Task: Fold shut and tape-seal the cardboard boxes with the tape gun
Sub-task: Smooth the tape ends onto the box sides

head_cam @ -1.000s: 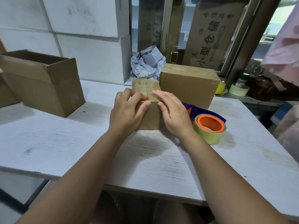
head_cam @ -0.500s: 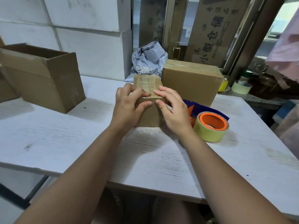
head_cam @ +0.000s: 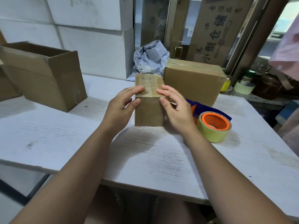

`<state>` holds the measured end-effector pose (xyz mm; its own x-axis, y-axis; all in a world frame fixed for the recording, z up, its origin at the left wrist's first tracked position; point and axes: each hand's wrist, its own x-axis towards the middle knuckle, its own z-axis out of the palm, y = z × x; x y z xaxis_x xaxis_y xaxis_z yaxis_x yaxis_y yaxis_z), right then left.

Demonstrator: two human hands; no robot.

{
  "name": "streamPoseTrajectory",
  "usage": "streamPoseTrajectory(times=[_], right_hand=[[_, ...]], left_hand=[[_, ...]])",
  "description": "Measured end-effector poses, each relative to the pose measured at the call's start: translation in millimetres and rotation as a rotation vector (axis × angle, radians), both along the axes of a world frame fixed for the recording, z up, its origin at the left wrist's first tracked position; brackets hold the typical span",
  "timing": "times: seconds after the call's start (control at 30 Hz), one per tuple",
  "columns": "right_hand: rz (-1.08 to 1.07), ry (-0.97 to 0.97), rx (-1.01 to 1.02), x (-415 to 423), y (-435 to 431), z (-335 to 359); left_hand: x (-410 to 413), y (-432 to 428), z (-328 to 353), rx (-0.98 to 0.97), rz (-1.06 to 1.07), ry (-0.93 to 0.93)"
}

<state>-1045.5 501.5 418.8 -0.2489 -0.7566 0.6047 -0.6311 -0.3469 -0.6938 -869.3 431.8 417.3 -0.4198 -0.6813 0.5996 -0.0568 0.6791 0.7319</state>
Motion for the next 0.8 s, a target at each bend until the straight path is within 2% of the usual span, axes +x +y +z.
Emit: streamPoseTrajectory(times=[0.33,0.47,0.6,0.7,0.8], right_hand=[[-0.042,0.144,-0.014,-5.0,1.7,1.8],[0.006,0.150,0.050,-5.7,5.2,0.6],[-0.027,0.067,0.010,-0.5,4.1,-1.3],[-0.044,0.053,0.001,2.5,4.7,-1.5],[-0.087,0.063,-0.041,8.3,6.2,-1.8]], left_hand=[[-1.3,0.9,3.8,0.140,-0.034,0.101],[-0.8,1.8,3.0,0.096,-0.016,0.073],[-2.3,1.2,3.5,0.085,0.015,0.063],[-0.9,0.7,4.0,0.007,0.037,0.014],[-3.3,3.2,2.8,0.010,0.070,0.046]])
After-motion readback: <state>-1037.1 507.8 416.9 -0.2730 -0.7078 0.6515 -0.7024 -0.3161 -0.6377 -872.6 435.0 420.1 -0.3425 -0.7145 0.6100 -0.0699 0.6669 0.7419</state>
